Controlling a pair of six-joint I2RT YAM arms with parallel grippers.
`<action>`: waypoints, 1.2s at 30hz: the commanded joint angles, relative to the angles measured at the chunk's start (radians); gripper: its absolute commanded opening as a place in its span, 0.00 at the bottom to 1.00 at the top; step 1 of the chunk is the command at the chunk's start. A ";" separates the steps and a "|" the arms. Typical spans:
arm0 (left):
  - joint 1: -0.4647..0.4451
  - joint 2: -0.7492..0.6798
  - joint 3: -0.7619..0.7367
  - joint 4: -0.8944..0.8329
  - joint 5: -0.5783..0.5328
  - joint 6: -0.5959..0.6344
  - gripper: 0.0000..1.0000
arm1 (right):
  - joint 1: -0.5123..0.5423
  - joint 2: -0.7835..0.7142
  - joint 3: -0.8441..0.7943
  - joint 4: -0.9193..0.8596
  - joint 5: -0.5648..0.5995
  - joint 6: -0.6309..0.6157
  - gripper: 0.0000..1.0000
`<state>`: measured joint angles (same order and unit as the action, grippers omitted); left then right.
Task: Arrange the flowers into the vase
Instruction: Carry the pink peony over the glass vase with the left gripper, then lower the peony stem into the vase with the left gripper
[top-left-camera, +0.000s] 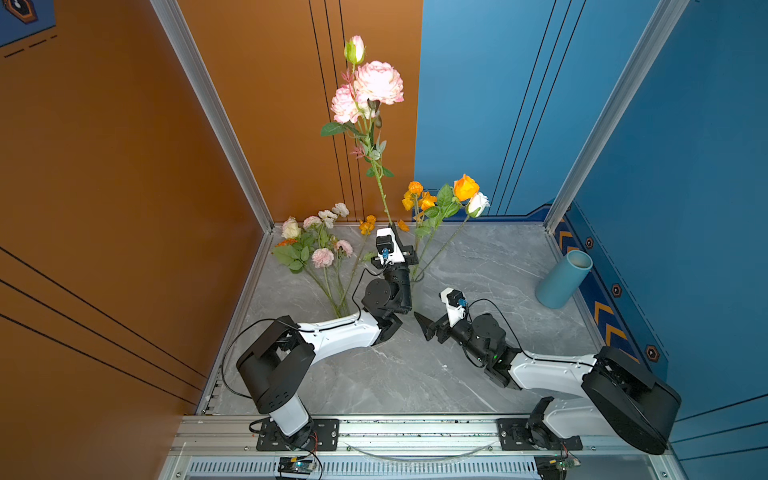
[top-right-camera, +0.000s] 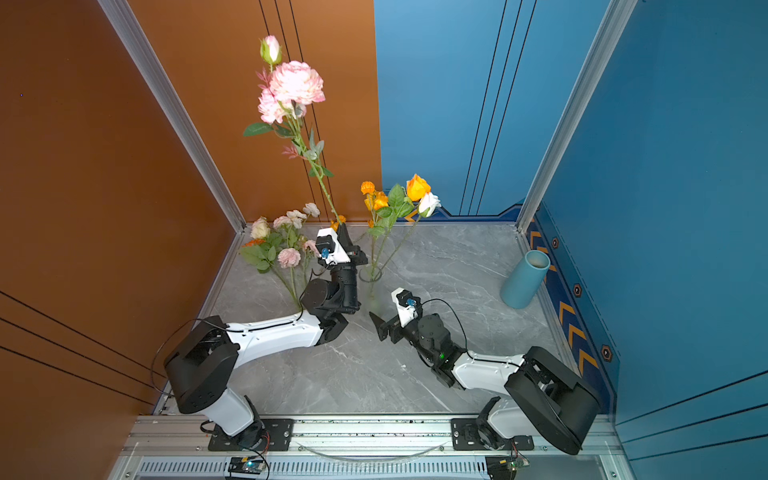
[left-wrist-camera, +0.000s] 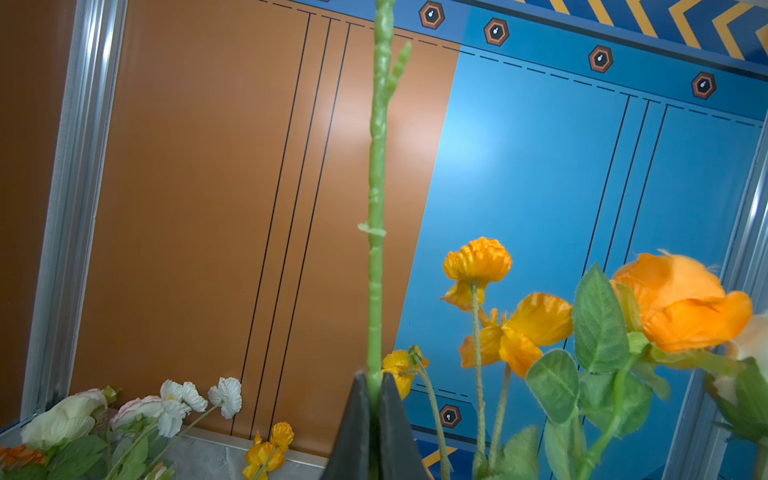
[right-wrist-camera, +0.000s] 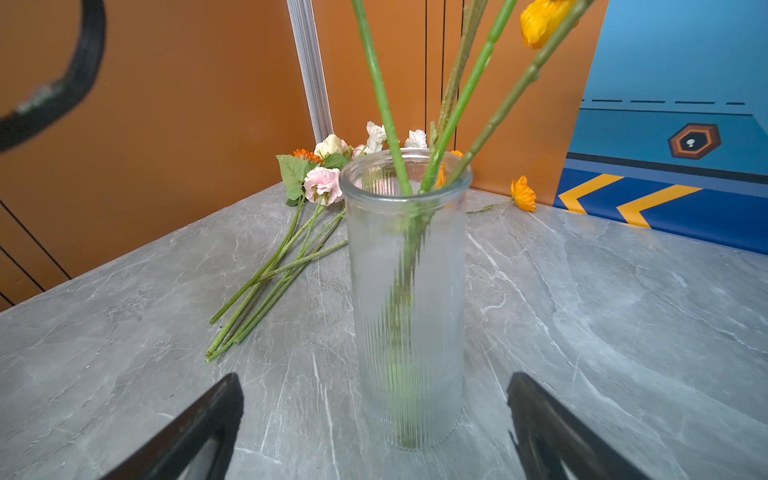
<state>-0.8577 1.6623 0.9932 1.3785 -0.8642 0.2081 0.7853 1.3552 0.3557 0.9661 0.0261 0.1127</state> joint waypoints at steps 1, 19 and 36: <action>-0.005 0.015 0.030 0.031 0.013 -0.029 0.00 | 0.002 0.006 0.019 0.020 -0.011 0.007 1.00; -0.048 0.076 -0.048 0.031 -0.045 -0.116 0.01 | 0.016 0.003 0.025 0.006 -0.009 -0.009 1.00; -0.097 0.086 -0.101 0.031 -0.119 -0.102 0.28 | 0.020 0.008 0.031 -0.002 -0.009 -0.015 1.00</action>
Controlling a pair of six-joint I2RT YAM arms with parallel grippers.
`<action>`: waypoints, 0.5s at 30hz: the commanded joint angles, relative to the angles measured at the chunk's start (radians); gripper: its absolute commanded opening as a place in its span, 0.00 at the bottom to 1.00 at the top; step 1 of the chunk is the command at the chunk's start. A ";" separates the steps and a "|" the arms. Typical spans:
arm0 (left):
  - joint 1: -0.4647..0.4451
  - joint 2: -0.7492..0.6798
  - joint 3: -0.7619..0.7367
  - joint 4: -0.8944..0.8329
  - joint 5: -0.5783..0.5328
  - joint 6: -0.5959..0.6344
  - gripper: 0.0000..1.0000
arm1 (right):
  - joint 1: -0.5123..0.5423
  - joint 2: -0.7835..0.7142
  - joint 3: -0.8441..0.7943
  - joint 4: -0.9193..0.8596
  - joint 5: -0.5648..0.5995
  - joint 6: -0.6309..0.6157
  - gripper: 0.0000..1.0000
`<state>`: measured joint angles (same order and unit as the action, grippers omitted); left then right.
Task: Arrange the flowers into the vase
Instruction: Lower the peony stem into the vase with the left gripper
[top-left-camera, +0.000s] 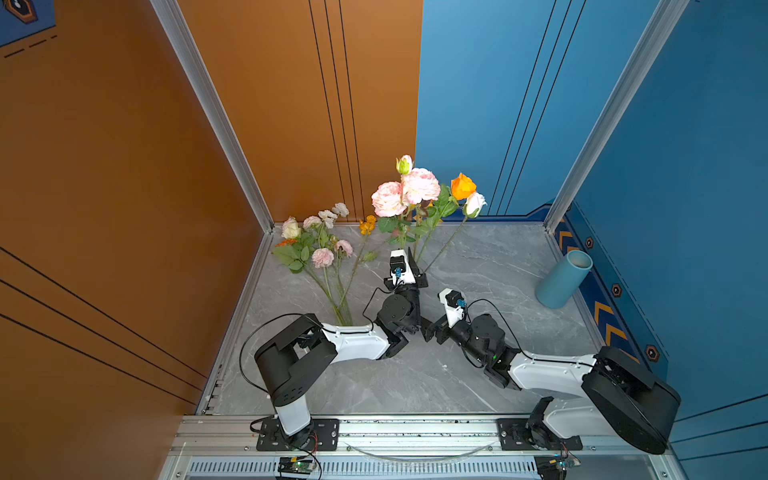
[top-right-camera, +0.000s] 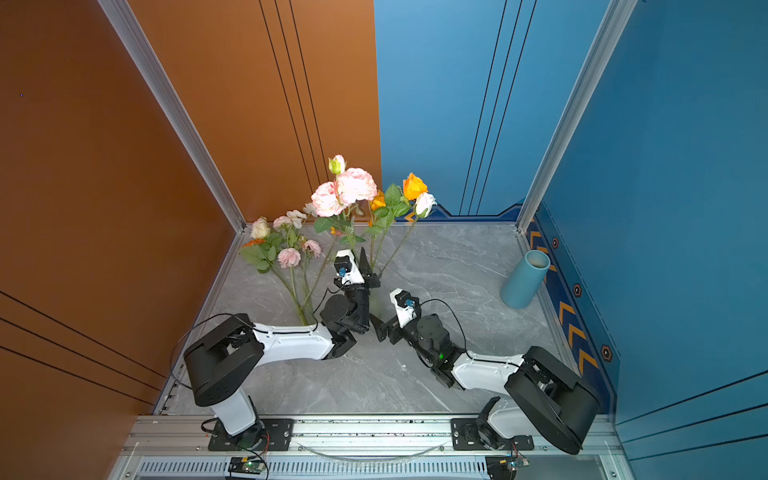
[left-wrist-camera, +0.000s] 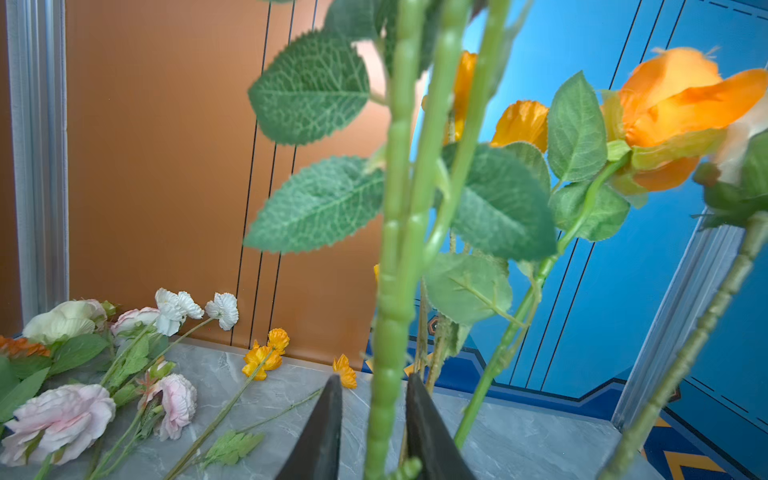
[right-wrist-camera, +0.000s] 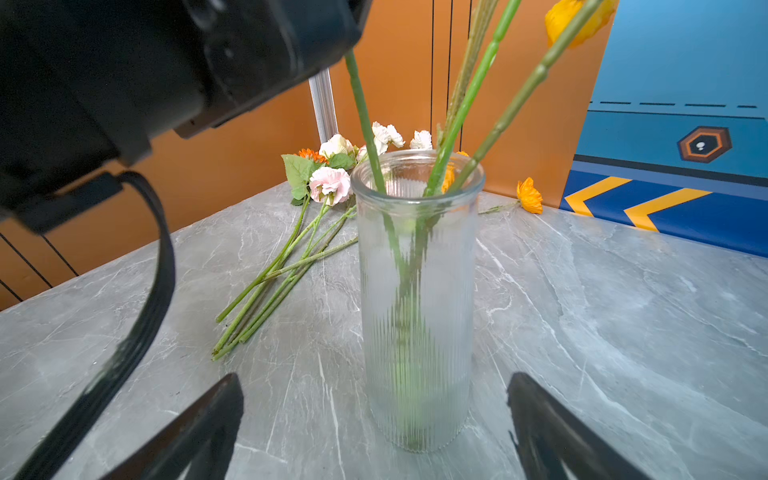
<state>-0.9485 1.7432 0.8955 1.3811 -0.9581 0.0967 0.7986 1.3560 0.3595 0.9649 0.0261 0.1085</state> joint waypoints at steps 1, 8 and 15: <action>-0.007 0.005 -0.004 0.028 -0.024 0.011 0.29 | 0.006 0.008 0.027 0.000 -0.011 -0.012 1.00; -0.012 -0.014 0.012 0.011 -0.027 0.064 0.46 | 0.008 0.012 0.029 0.000 -0.012 -0.010 1.00; 0.016 -0.111 0.177 -0.564 -0.033 -0.078 0.61 | 0.010 0.017 0.032 0.000 -0.015 -0.010 1.00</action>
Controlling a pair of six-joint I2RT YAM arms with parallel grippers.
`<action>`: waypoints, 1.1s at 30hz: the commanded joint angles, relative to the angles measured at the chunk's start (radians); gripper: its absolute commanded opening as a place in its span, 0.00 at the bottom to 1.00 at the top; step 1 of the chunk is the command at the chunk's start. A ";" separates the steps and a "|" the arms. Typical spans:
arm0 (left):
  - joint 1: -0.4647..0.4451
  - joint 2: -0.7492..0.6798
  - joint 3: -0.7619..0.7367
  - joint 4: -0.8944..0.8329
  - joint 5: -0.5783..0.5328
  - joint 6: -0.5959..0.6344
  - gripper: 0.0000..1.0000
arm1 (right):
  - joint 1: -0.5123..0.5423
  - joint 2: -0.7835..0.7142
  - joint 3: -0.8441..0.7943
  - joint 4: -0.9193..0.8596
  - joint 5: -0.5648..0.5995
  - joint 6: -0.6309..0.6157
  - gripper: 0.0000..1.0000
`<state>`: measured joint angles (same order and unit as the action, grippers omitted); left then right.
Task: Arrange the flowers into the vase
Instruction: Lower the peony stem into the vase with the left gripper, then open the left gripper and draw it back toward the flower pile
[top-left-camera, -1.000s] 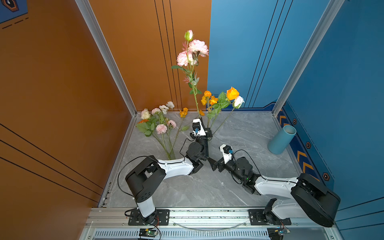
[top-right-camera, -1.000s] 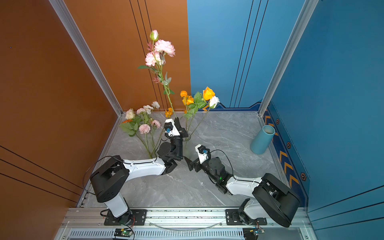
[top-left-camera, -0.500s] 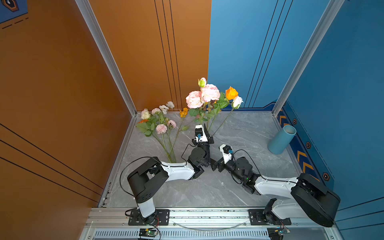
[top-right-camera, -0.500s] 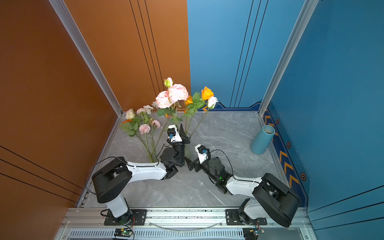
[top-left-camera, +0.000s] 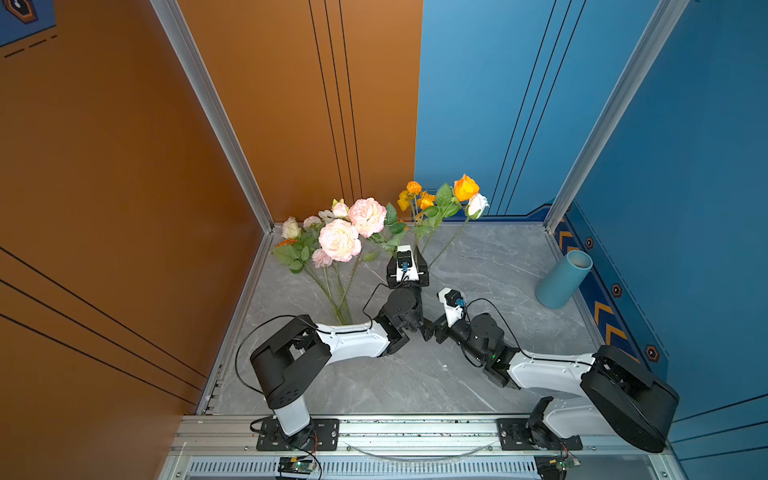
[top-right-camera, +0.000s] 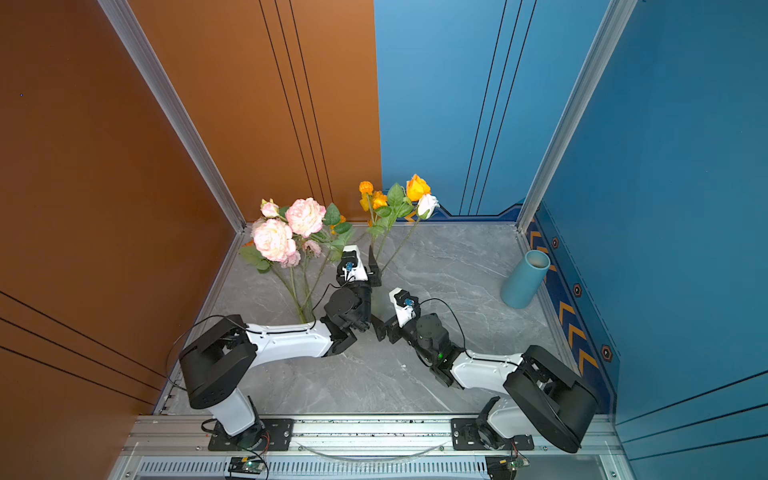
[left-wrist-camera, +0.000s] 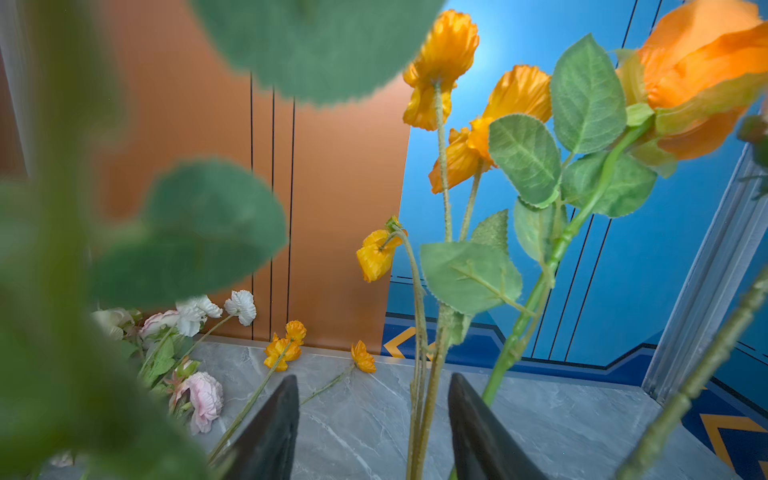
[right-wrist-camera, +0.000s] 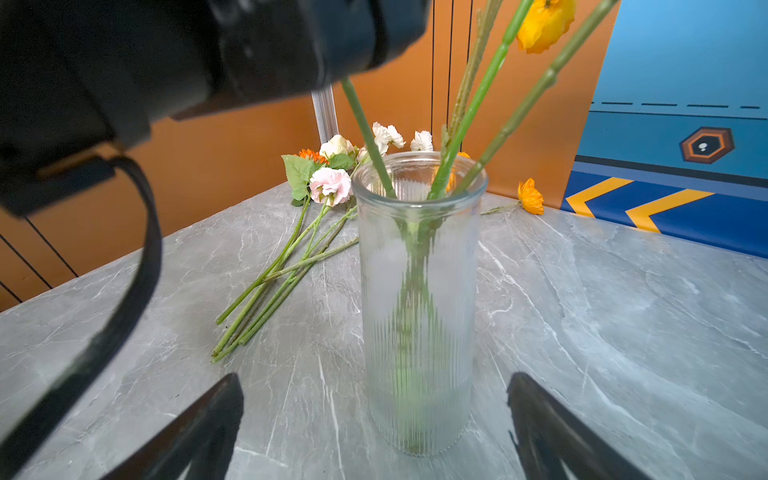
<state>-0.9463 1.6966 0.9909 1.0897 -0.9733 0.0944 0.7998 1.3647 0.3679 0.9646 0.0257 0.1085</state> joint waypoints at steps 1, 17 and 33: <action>0.021 -0.077 0.105 -0.367 -0.020 -0.121 0.64 | 0.008 0.009 0.023 -0.001 -0.016 -0.010 1.00; 0.144 -0.218 0.258 -1.062 0.372 -0.475 0.98 | 0.010 0.014 0.025 0.002 -0.017 -0.009 1.00; 0.204 -0.288 0.222 -1.334 0.507 -0.573 0.98 | 0.013 0.018 0.026 0.005 -0.017 -0.010 1.00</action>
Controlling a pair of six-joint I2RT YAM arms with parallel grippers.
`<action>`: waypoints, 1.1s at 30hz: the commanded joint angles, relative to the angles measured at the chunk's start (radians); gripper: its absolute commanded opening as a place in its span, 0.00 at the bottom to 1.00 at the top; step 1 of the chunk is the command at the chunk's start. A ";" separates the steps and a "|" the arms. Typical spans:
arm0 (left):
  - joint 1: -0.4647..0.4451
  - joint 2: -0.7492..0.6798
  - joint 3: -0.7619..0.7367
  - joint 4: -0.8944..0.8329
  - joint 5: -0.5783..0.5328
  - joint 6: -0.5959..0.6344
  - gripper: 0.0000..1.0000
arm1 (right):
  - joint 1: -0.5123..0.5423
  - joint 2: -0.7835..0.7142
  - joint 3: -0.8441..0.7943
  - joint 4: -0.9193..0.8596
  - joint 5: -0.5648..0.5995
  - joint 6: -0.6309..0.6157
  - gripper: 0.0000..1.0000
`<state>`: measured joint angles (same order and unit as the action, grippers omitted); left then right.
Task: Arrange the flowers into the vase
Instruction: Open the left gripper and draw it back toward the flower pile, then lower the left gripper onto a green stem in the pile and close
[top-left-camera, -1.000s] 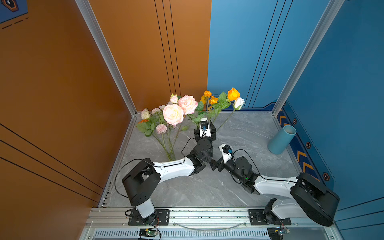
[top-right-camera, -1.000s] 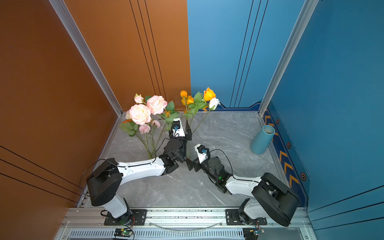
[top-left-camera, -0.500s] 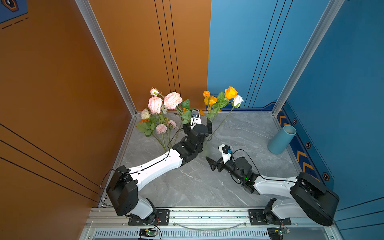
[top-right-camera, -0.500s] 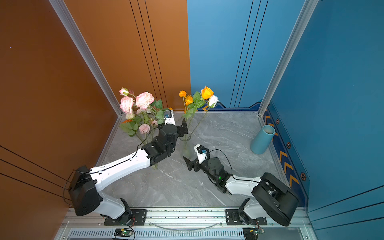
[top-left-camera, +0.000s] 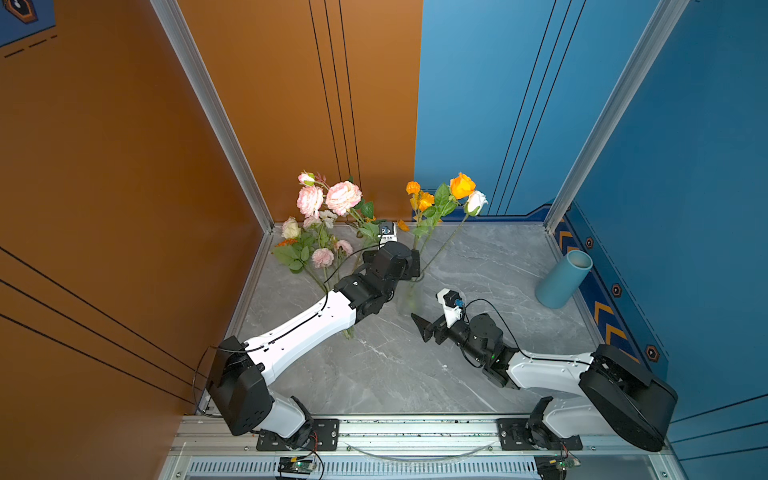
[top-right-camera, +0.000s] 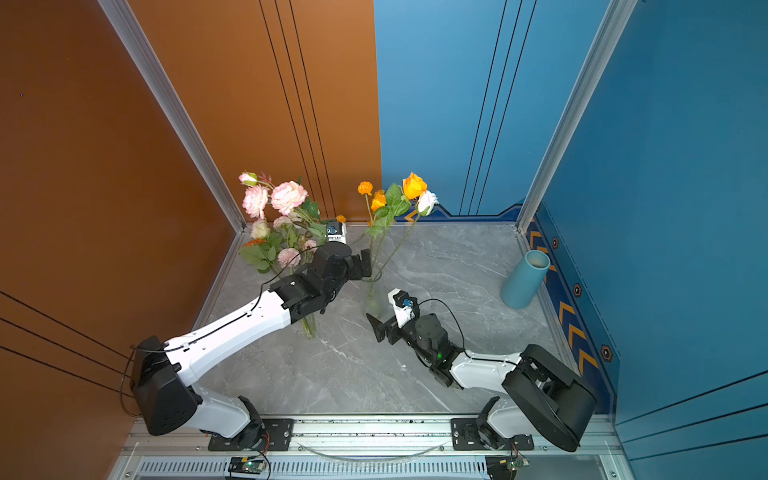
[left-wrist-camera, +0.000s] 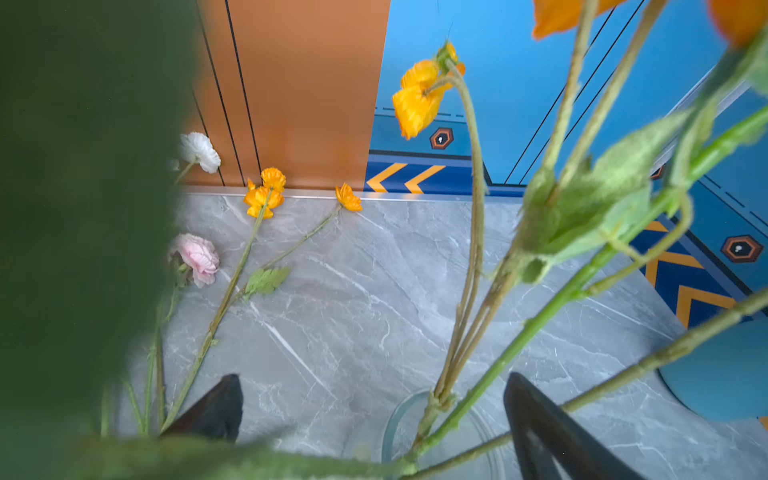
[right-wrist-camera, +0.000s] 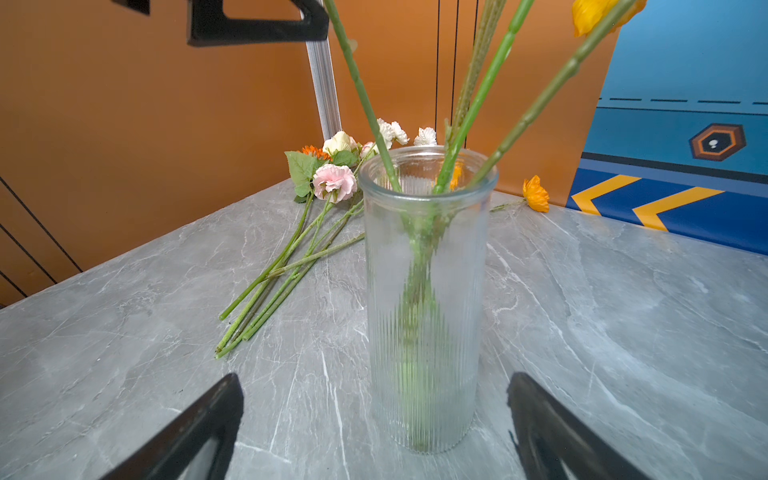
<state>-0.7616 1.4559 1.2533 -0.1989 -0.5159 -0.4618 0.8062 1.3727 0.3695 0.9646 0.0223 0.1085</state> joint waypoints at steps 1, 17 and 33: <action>0.024 -0.057 -0.053 -0.045 0.060 -0.016 0.98 | 0.007 0.009 0.025 0.005 -0.013 -0.011 1.00; 0.095 -0.374 -0.349 -0.175 0.023 -0.032 0.98 | 0.126 -0.006 0.061 -0.080 0.065 -0.161 1.00; 0.602 -0.021 -0.308 -0.203 0.270 -0.183 0.49 | 0.260 0.133 0.154 -0.131 0.038 -0.256 1.00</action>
<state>-0.1905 1.3743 0.9035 -0.4213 -0.2821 -0.6556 1.0660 1.4918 0.4927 0.8589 0.0788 -0.1349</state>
